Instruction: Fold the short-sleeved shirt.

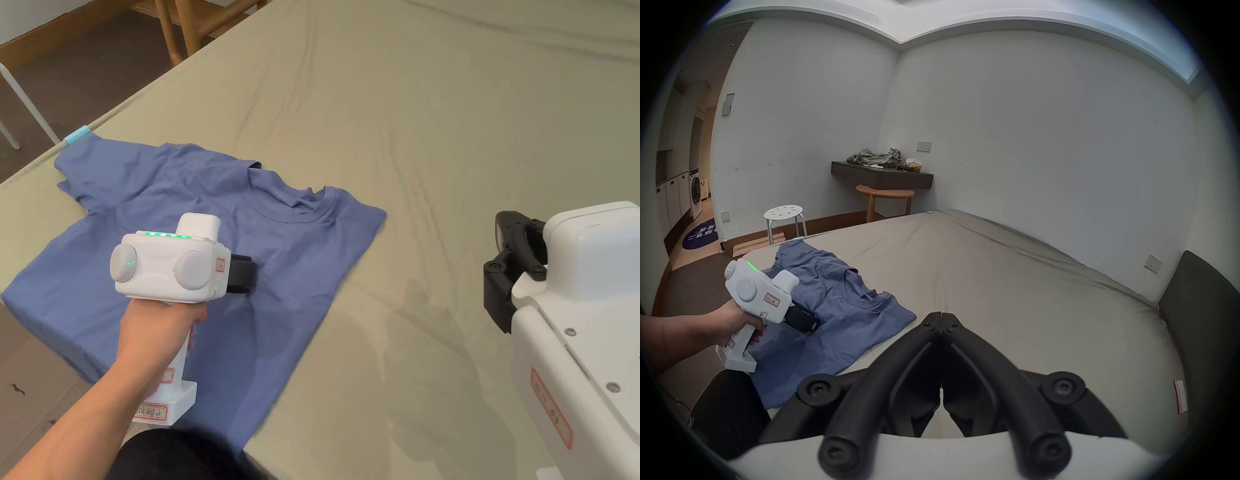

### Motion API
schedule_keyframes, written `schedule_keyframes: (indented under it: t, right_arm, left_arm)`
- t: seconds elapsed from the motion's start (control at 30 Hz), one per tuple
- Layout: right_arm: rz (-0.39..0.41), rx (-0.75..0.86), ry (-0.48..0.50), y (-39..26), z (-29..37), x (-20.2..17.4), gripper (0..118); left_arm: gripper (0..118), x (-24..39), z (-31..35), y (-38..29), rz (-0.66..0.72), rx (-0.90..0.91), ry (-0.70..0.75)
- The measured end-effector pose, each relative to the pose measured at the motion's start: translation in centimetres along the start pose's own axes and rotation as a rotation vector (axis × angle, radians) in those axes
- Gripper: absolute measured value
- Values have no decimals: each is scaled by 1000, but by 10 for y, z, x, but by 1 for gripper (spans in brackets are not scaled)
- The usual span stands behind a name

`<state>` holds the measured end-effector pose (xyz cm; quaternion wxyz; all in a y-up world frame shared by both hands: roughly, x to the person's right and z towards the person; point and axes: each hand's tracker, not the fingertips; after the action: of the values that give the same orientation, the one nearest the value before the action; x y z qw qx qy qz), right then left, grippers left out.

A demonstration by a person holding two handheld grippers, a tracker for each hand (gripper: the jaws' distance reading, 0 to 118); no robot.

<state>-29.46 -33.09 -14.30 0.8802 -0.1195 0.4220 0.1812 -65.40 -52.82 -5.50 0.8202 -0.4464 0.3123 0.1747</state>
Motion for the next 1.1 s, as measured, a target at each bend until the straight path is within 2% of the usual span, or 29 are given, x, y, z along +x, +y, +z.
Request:
schedule_keyframes:
  t: [0.03, 0.07, 0.1, 0.13, 0.17, 0.27, 0.37, 0.67, 0.73, 0.87, 0.93, 1.1]
  right_arm:
    - [-1, -1, 0, 0, 0, 0, 0]
    - [-3, -1, -1, 0, 1, 1, 0]
    - [-4, -1, -1, 0, 2, 1, 0]
    - [-6, 0, -1, 1, 4, 2, 0]
    - [-6, 2, -1, 1, 6, 2, 0]
    - [1, 15, -13, 4, 18, 6, 0]
    - [3, 29, -35, 5, 29, 12, 0]
    - [-57, 80, -90, 9, 68, 33, 0]
    - [-61, 100, -103, 12, 79, 38, 0]
    - [-72, 139, -130, 15, 101, 46, 0]
    - [-80, 157, -143, 17, 112, 51, 0]
    - [-99, 188, -171, 16, 133, 60, 0]
  left_arm:
    - [56, 4, 6, 0, -3, 24, -10]
    - [0, 9, 9, 0, -3, 37, 0]
    - [0, 13, 17, 0, -14, 71, 18]
    - [0, 17, 16, 2, -22, 70, -22]
    - [0, 18, 8, -7, -30, 83, 39]
    - [0, 11, 15, -11, -22, 131, 9]
    - [0, 6, 35, -12, 39, 205, -46]
    - [0, -10, 117, -7, 159, 464, -120]
    - [0, -14, 145, -3, 165, 567, -116]
    - [0, 17, 229, -8, 192, 672, -161]
    - [0, -7, 239, 14, 170, 767, -167]
    - [0, 12, 323, 37, 69, 999, -169]
